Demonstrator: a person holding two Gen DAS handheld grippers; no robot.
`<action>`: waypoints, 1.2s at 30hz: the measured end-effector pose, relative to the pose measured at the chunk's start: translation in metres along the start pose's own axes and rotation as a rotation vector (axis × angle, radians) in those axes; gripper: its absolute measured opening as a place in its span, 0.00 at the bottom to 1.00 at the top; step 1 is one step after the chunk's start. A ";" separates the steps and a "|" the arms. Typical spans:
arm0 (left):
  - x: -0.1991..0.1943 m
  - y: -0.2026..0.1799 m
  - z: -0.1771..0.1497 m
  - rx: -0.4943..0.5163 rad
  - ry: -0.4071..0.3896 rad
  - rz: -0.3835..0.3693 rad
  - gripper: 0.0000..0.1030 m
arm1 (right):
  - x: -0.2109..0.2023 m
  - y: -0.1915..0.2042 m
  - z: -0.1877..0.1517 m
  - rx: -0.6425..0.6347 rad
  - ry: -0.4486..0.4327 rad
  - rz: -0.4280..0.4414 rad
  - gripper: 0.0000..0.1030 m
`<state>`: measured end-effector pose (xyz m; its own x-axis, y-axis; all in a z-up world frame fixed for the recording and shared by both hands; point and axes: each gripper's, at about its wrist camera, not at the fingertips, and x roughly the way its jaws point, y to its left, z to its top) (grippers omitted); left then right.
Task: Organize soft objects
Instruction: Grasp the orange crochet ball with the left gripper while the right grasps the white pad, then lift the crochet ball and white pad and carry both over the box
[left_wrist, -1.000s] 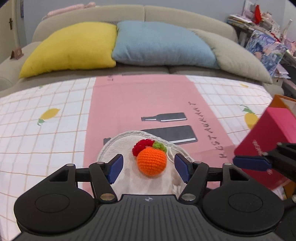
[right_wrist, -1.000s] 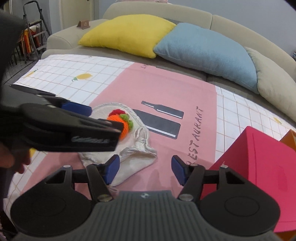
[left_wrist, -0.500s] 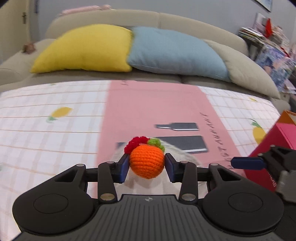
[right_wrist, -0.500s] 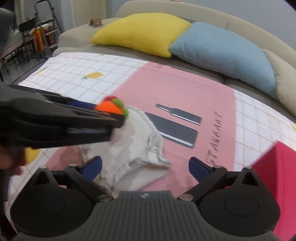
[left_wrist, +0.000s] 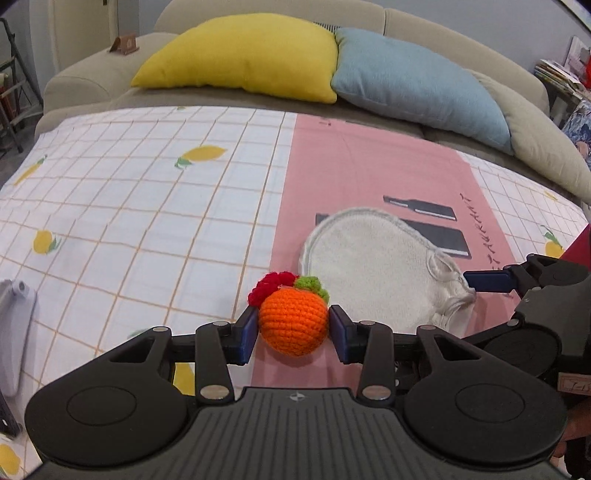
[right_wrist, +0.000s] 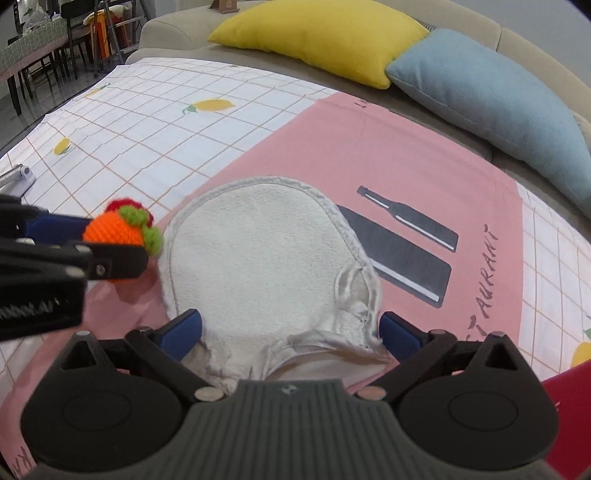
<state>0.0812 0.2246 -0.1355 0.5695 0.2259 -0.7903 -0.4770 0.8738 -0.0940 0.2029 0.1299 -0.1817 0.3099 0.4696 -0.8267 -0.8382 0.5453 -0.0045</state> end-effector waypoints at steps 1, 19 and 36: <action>0.000 -0.001 0.000 0.000 0.001 -0.002 0.45 | 0.001 -0.002 0.000 0.016 0.009 0.008 0.96; -0.018 -0.008 -0.004 -0.014 -0.002 -0.007 0.45 | -0.015 0.005 0.004 0.015 0.031 -0.037 0.12; -0.087 -0.014 -0.006 -0.055 -0.118 -0.074 0.45 | -0.152 0.000 -0.024 0.095 -0.232 -0.085 0.11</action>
<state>0.0343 0.1900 -0.0693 0.6774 0.2138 -0.7038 -0.4654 0.8655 -0.1850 0.1452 0.0417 -0.0700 0.4810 0.5602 -0.6744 -0.7625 0.6470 -0.0064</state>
